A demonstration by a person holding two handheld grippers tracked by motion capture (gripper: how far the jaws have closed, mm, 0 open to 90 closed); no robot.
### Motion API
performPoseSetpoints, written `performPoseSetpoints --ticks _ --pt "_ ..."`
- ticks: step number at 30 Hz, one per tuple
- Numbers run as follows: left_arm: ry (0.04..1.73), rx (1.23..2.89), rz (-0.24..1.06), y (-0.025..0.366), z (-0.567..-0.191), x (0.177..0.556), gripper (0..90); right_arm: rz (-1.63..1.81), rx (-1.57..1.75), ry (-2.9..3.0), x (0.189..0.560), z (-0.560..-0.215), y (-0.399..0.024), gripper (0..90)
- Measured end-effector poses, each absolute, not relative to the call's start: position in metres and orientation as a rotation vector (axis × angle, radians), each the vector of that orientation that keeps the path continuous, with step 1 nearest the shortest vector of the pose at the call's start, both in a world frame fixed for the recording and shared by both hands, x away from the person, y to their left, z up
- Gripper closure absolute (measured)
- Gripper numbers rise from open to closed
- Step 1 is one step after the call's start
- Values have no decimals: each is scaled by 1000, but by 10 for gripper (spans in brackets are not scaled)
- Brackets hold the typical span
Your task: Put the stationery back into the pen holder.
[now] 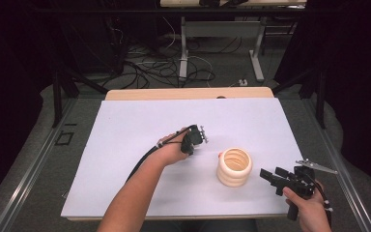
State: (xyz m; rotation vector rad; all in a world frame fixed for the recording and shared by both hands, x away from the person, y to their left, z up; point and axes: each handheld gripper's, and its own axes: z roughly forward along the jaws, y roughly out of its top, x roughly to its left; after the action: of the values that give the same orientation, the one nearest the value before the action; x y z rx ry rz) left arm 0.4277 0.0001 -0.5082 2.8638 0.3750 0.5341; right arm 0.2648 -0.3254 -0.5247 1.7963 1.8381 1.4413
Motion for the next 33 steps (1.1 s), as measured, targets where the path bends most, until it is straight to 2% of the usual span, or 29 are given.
performPoseSetpoints --ticks 20,33 --pt "706 2443 291 12 -469 431 655 1430 1785 1844 265 -526 -326 197" --pt "835 2141 156 27 -447 431 654 1433 1799 1837 265 -526 -325 197"
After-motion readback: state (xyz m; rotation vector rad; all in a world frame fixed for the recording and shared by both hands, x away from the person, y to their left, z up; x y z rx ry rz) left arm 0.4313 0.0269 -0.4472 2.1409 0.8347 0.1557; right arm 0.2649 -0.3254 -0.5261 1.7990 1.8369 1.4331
